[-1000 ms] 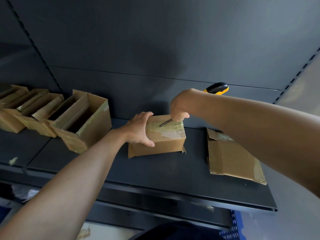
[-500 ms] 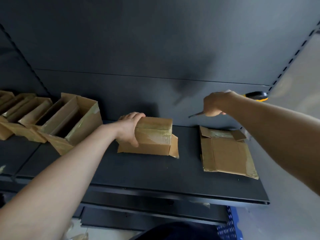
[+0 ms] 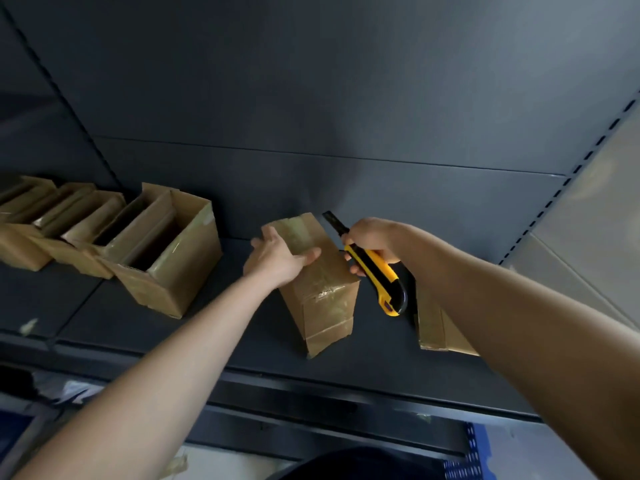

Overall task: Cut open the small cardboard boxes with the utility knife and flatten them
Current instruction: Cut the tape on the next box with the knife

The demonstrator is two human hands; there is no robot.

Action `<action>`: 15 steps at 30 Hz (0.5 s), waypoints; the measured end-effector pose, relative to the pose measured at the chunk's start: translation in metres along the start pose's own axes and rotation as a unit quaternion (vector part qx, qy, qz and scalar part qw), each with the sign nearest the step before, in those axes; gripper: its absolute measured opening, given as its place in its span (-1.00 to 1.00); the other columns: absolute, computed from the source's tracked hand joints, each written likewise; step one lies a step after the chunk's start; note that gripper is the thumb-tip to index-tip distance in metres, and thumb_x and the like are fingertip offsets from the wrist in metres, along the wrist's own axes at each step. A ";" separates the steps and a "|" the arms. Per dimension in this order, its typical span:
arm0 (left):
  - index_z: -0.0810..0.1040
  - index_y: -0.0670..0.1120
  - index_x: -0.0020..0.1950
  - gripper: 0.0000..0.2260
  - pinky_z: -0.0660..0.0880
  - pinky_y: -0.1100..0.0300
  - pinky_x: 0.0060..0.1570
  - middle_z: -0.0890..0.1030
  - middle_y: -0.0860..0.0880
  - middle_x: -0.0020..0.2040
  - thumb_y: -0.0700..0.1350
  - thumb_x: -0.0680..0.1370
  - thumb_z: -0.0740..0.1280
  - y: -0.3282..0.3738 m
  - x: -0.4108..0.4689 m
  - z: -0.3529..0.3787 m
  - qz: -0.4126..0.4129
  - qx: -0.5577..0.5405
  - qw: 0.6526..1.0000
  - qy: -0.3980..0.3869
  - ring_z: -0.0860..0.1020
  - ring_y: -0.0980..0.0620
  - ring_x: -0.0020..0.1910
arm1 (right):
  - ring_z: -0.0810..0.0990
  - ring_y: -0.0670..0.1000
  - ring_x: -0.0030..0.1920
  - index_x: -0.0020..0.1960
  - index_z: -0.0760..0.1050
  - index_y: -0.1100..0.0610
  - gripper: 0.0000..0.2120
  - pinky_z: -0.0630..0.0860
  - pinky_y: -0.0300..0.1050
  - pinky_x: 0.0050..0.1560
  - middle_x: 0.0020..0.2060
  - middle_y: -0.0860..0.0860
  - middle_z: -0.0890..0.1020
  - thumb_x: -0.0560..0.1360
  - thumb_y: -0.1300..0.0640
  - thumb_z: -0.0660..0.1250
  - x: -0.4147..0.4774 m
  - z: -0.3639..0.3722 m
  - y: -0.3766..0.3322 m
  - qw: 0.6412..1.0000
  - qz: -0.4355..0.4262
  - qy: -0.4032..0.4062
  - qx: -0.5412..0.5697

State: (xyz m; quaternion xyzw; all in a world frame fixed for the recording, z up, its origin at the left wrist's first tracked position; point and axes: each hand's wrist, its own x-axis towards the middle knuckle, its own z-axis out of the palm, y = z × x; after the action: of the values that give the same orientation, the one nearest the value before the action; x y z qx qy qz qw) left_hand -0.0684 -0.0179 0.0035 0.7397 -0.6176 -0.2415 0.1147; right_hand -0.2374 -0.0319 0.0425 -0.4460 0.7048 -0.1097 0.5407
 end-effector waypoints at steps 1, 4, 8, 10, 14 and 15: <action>0.01 -0.15 0.50 -0.09 0.40 0.04 0.00 0.22 -0.20 0.41 0.31 0.40 0.36 0.000 -0.001 0.001 0.005 -0.018 1.000 -0.019 0.40 -0.20 0.28 | 0.56 0.10 -0.34 0.00 0.41 0.28 -0.79 0.54 -0.07 -0.32 -0.20 0.18 0.54 0.62 0.17 0.08 -0.001 0.001 -0.001 1.000 0.006 -0.013 0.002; 0.03 -0.13 0.53 -0.12 0.39 0.02 0.25 0.24 -0.13 0.46 0.17 0.42 0.44 -0.006 0.007 -0.007 0.034 -0.081 0.994 -0.069 0.36 -0.13 0.35 | 0.59 0.12 -0.23 0.09 0.43 0.32 -0.74 0.54 -0.02 -0.26 -0.14 0.21 0.62 0.64 0.16 0.05 -0.006 -0.006 -0.002 0.996 0.037 -0.085 0.016; 0.15 0.03 0.51 -0.29 0.41 0.02 0.25 0.31 -0.04 0.46 -0.06 0.46 0.45 -0.012 0.015 -0.027 0.054 -0.103 0.983 -0.144 0.42 -0.06 0.29 | 0.59 0.13 -0.21 0.10 0.38 0.33 -0.77 0.54 -0.01 -0.24 -0.14 0.21 0.62 0.65 0.18 0.04 -0.008 -0.017 -0.003 0.995 0.046 -0.062 -0.057; 0.12 0.09 0.52 -0.25 0.39 0.05 0.25 0.26 -0.03 0.49 0.04 0.44 0.45 -0.012 0.013 -0.030 0.060 -0.084 0.983 -0.150 0.39 -0.05 0.32 | 0.58 0.10 -0.27 0.05 0.40 0.32 -0.78 0.54 -0.04 -0.28 -0.20 0.18 0.59 0.64 0.19 0.07 -0.006 -0.020 -0.002 0.987 0.042 -0.007 -0.154; -0.30 0.11 0.52 0.22 0.23 -0.14 0.37 -0.11 -0.09 0.51 0.47 0.15 0.39 -0.002 -0.002 -0.012 0.030 0.106 0.974 -0.197 0.04 -0.22 0.48 | 0.55 0.12 -0.36 -0.11 0.42 0.22 -0.74 0.53 -0.08 -0.29 -0.24 0.19 0.56 0.62 0.10 0.07 -0.006 -0.035 -0.001 0.963 0.001 0.060 -0.261; -0.34 0.10 0.51 0.25 0.22 -0.16 0.36 -0.11 -0.11 0.49 0.47 0.14 0.41 0.001 -0.005 -0.008 0.034 0.130 0.973 -0.189 0.01 -0.23 0.48 | 0.53 0.11 -0.39 -0.14 0.41 0.19 -0.73 0.52 -0.09 -0.31 -0.24 0.18 0.55 0.62 0.08 0.06 -0.008 -0.038 -0.002 0.956 -0.033 0.073 -0.281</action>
State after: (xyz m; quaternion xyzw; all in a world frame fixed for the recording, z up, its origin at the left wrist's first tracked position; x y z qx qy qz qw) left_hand -0.0664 -0.0147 0.0119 0.6674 -0.6791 -0.2910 -0.0930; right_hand -0.2692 -0.0395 0.0636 -0.5937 0.7298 0.0430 0.3363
